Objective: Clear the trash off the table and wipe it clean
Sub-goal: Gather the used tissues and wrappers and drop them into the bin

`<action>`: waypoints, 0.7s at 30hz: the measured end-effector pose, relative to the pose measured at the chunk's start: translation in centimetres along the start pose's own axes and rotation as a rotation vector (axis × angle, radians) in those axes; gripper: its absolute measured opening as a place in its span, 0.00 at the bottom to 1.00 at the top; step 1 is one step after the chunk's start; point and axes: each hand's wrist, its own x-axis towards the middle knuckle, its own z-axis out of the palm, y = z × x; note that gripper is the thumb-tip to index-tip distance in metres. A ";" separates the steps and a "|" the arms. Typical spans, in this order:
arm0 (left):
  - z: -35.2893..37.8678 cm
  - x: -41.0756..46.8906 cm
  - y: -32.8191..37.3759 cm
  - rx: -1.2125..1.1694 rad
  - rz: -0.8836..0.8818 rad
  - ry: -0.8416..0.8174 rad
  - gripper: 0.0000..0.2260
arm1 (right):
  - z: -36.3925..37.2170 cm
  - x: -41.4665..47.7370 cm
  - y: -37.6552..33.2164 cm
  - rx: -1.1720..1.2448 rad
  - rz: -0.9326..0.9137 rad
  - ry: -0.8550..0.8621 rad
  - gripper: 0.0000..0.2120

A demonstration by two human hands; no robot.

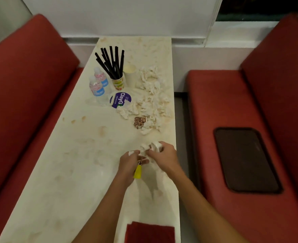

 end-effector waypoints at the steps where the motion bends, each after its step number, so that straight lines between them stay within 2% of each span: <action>1: 0.0 -0.5 -0.1 -0.005 -0.008 -0.009 0.09 | 0.2 -0.7 0.0 0.010 -0.015 -0.005 0.08; 9: -4.4 -4.9 -2.6 -0.195 -0.010 -0.136 0.11 | 4.6 -8.5 0.3 -0.085 -0.111 -0.086 0.09; 14: -10.8 -8.9 -5.8 -0.212 0.012 -0.164 0.08 | 7.8 -15.4 1.1 0.043 -0.055 -0.237 0.04; 17: -15.4 -11.4 -7.9 -0.230 -0.026 -0.190 0.12 | 9.8 -19.3 2.1 0.129 -0.040 -0.370 0.13; 19: -18.0 -12.7 -9.3 -0.240 -0.015 -0.176 0.12 | 11.1 -22.1 2.5 0.133 -0.068 -0.420 0.11; 21: -20.1 -14.0 -10.6 -0.242 0.003 -0.147 0.08 | 12.0 -24.7 3.0 0.124 -0.084 -0.452 0.11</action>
